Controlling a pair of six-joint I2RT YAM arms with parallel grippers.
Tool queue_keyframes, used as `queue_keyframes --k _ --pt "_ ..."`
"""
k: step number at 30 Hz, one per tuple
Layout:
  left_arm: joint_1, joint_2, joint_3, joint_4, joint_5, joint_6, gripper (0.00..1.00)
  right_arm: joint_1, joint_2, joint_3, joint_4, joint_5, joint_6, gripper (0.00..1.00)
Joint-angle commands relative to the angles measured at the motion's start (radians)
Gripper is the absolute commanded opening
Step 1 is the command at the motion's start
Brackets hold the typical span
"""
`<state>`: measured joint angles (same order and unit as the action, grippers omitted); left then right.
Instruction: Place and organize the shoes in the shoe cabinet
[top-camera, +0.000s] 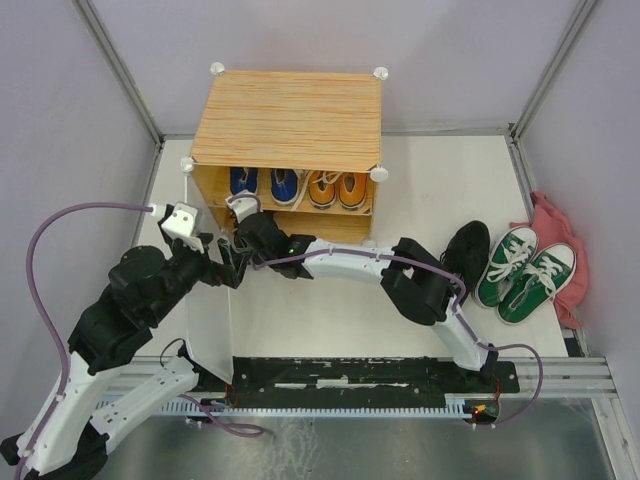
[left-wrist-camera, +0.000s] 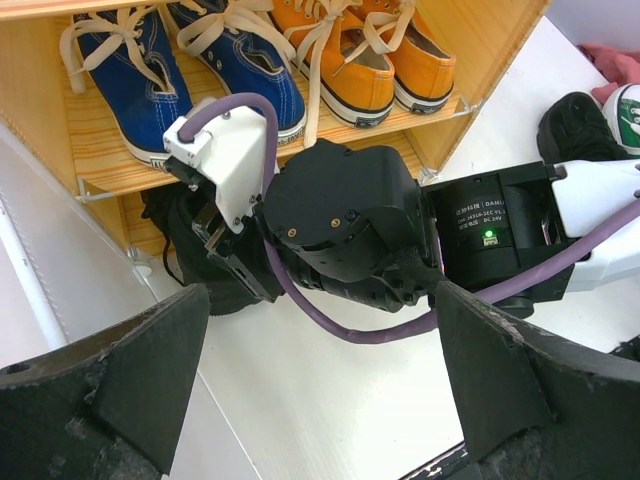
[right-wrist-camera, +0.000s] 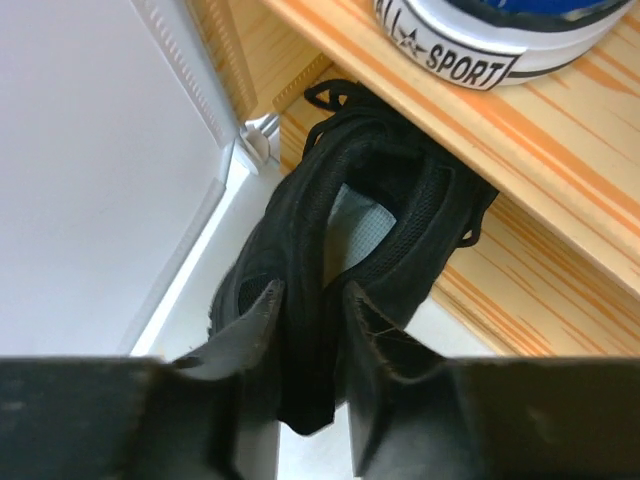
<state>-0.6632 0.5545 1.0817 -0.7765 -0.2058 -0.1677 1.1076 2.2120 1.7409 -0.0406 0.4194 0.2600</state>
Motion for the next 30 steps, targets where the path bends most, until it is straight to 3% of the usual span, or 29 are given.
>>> queue_keyframes --k 1,7,13,19,30 --pt "0.002 -0.010 0.009 0.051 -0.016 -0.026 1.00 -0.037 -0.079 -0.038 0.162 0.084 0.020 0.41" --pt "0.002 -0.029 0.009 0.045 -0.025 -0.029 1.00 0.002 -0.156 -0.107 0.111 0.162 0.076 0.63" --pt "0.002 -0.040 0.018 0.030 -0.100 0.006 1.00 0.056 -0.201 -0.142 0.062 0.263 0.185 0.78" --pt "0.002 -0.031 0.032 0.037 -0.094 0.008 1.00 0.075 -0.168 -0.164 0.071 0.260 0.315 0.81" --pt "0.003 -0.047 0.010 0.038 -0.090 0.007 1.00 0.086 -0.048 -0.115 0.085 0.267 0.327 0.83"
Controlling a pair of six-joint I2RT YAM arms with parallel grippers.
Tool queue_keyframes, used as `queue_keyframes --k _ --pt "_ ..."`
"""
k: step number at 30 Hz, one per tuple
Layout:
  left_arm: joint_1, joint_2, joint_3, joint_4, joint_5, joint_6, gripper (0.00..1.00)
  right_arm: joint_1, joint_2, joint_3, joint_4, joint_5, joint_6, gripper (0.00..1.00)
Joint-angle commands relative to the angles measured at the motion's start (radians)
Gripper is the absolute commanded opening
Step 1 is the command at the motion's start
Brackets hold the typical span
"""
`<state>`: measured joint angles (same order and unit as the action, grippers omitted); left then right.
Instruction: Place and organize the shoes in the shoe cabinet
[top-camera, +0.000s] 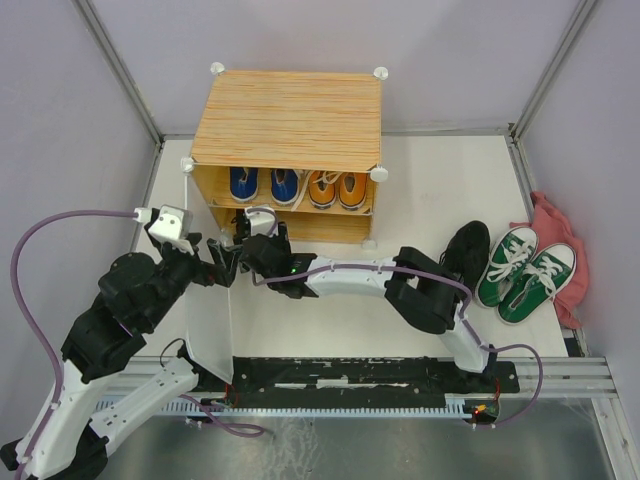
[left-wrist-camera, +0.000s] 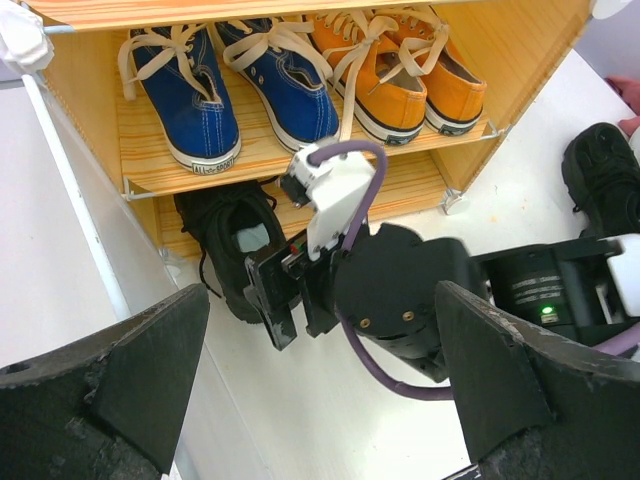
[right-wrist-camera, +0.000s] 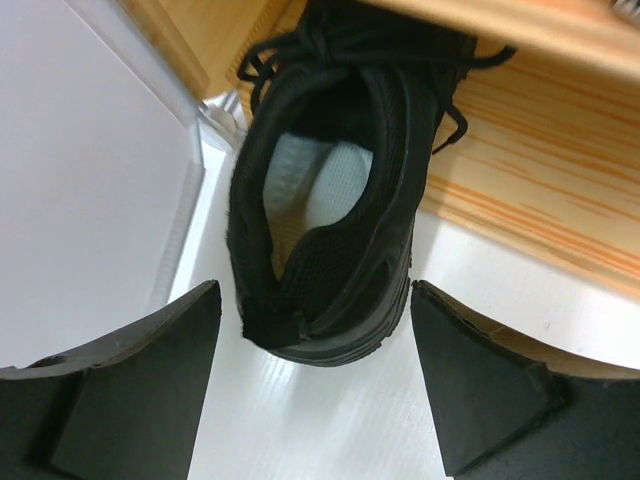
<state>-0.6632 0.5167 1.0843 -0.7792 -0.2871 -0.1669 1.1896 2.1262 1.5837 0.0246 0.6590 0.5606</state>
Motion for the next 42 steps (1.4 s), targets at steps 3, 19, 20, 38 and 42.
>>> queue_keyframes --k 3,19,20,38,42 --pt "0.003 -0.016 0.003 0.040 -0.009 0.005 1.00 0.002 0.063 0.044 0.033 0.028 0.035 0.83" --pt "0.002 -0.040 -0.018 0.038 -0.013 0.008 1.00 -0.002 0.044 -0.072 0.504 0.126 -0.306 0.05" --pt "0.002 -0.039 -0.018 0.038 -0.012 0.007 1.00 0.000 0.042 -0.069 0.530 0.136 -0.329 0.05" --pt "0.002 -0.030 -0.058 0.052 -0.003 -0.006 1.00 0.012 0.166 0.016 0.914 0.245 -0.623 0.02" --pt "0.002 -0.025 -0.057 0.057 -0.002 -0.007 1.00 0.035 0.141 -0.047 1.004 0.269 -0.694 0.02"
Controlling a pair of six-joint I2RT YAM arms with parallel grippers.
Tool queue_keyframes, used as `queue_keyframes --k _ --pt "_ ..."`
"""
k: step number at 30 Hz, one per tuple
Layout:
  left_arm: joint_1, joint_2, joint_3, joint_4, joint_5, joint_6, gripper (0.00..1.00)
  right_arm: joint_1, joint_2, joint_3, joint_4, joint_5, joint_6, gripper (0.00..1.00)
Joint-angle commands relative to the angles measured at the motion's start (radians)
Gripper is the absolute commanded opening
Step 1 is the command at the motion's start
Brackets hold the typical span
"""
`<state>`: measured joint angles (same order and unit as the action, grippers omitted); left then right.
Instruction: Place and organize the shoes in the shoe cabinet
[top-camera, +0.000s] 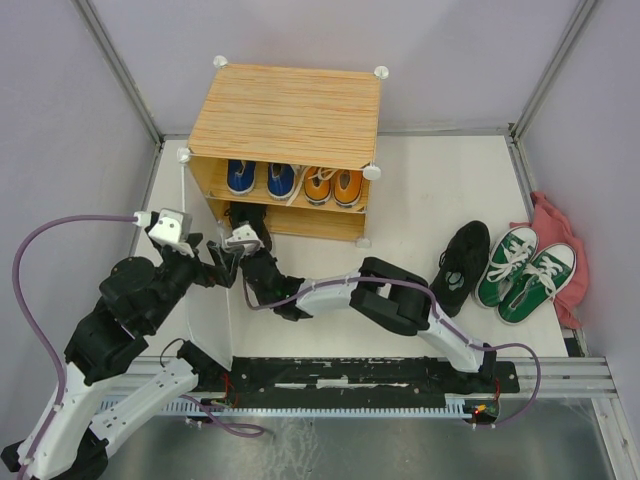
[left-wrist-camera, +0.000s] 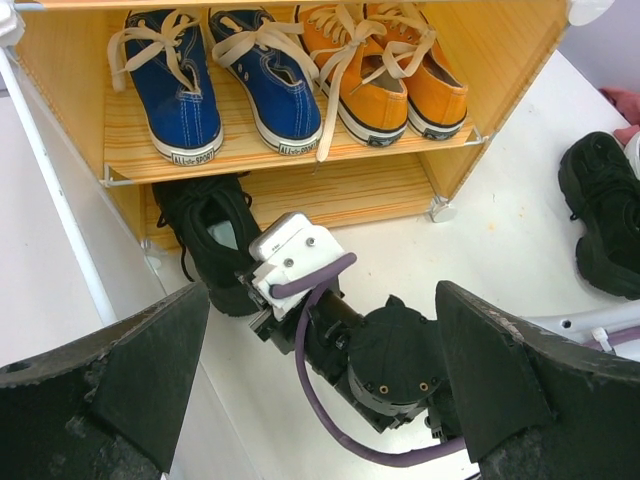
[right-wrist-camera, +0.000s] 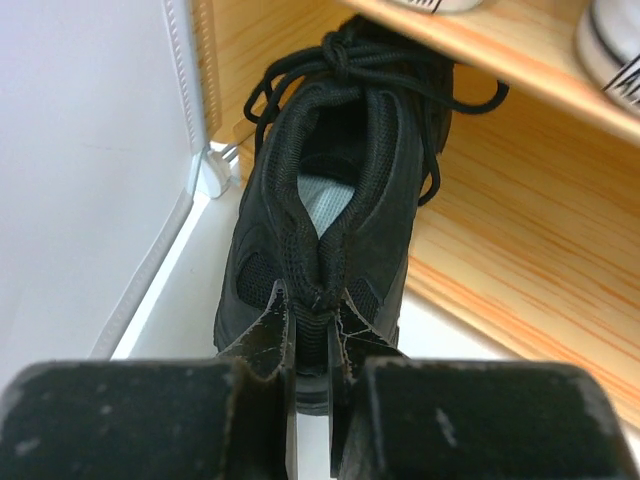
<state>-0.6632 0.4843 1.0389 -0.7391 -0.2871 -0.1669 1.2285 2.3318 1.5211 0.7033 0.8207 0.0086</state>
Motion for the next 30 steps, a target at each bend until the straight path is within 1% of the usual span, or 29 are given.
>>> queue_keyframes --k 1,4,6,11,16,25,30 --pt "0.002 0.008 -0.013 0.020 -0.001 -0.007 1.00 0.004 -0.072 0.001 0.368 0.109 -0.163 0.02" --pt "0.002 0.007 -0.016 0.019 -0.001 -0.012 1.00 0.018 -0.094 -0.024 0.393 0.106 -0.177 0.02" --pt "0.002 0.007 -0.018 0.020 -0.001 -0.014 1.00 0.019 -0.098 -0.007 0.369 0.112 -0.176 0.02" --pt "0.002 0.005 -0.018 0.019 -0.002 -0.019 1.00 -0.005 -0.033 0.107 0.297 0.127 -0.137 0.02" --pt "0.002 0.006 -0.030 0.020 -0.004 -0.019 1.00 -0.033 0.001 0.178 0.271 0.138 -0.077 0.02" --pt "0.002 0.001 -0.049 0.024 0.008 -0.033 1.00 -0.096 0.093 0.330 0.159 0.123 0.073 0.02" --pt "0.002 -0.011 -0.051 0.024 0.010 -0.037 1.00 -0.109 0.173 0.431 0.171 0.122 0.063 0.02"
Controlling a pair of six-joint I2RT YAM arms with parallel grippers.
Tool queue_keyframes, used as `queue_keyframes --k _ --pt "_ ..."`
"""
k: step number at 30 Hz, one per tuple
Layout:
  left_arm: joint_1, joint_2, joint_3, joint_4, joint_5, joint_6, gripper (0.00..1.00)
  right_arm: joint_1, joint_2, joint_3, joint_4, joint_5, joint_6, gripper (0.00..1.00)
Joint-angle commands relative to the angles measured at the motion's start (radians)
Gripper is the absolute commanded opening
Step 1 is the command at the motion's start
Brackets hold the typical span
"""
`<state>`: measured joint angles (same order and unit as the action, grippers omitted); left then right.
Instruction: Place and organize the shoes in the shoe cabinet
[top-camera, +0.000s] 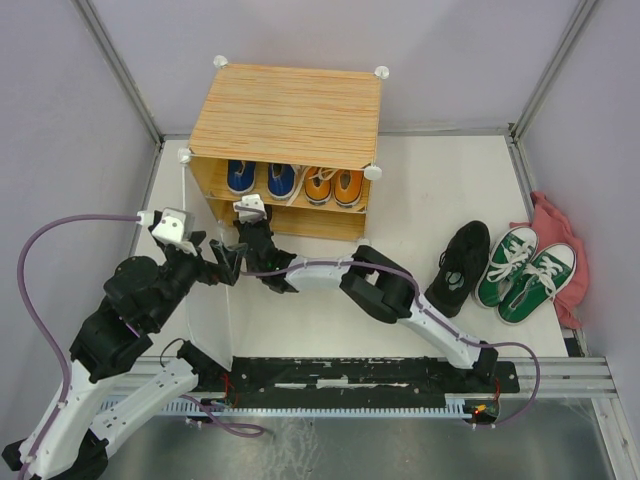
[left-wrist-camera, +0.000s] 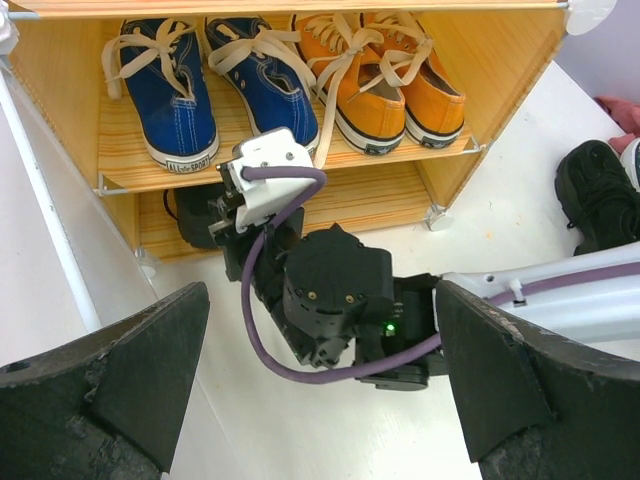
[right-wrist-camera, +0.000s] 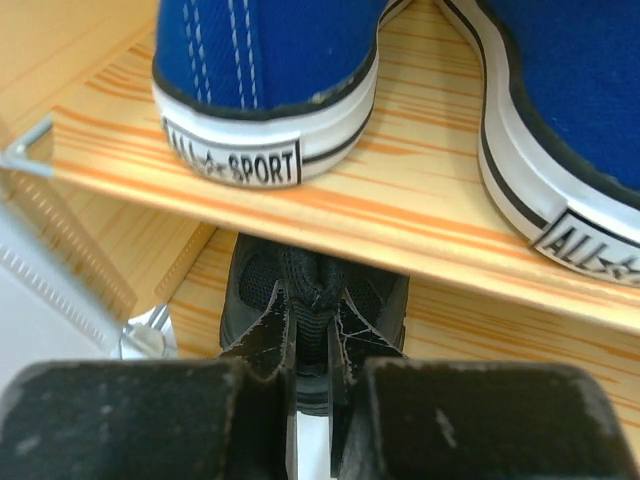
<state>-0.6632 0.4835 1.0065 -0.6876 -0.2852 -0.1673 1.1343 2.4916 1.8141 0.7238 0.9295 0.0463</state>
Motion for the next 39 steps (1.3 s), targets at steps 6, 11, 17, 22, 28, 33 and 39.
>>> queue_keyframes --k 6,11,17,22,28,33,39 --pt "0.002 -0.014 -0.032 -0.026 0.014 -0.040 1.00 -0.018 0.070 0.229 0.097 -0.021 0.088 0.02" --pt "0.002 -0.014 -0.033 -0.026 0.015 -0.039 1.00 -0.020 0.138 0.279 0.076 -0.045 0.115 0.04" --pt "0.002 -0.012 -0.040 -0.019 0.016 -0.038 1.00 -0.025 0.173 0.302 -0.013 -0.068 0.215 0.19" --pt "0.002 -0.010 -0.042 -0.018 0.018 -0.039 1.00 -0.026 0.171 0.265 -0.021 -0.057 0.231 0.54" --pt "0.002 -0.010 -0.041 -0.018 0.016 -0.046 1.00 -0.013 0.064 0.127 -0.032 -0.078 0.251 0.70" --pt "0.002 -0.018 -0.046 -0.014 0.016 -0.055 1.00 0.027 -0.100 -0.072 -0.028 -0.055 0.285 0.77" --pt "0.002 -0.016 -0.028 -0.013 0.002 -0.044 0.99 0.119 -0.351 -0.339 -0.207 -0.005 0.316 1.00"
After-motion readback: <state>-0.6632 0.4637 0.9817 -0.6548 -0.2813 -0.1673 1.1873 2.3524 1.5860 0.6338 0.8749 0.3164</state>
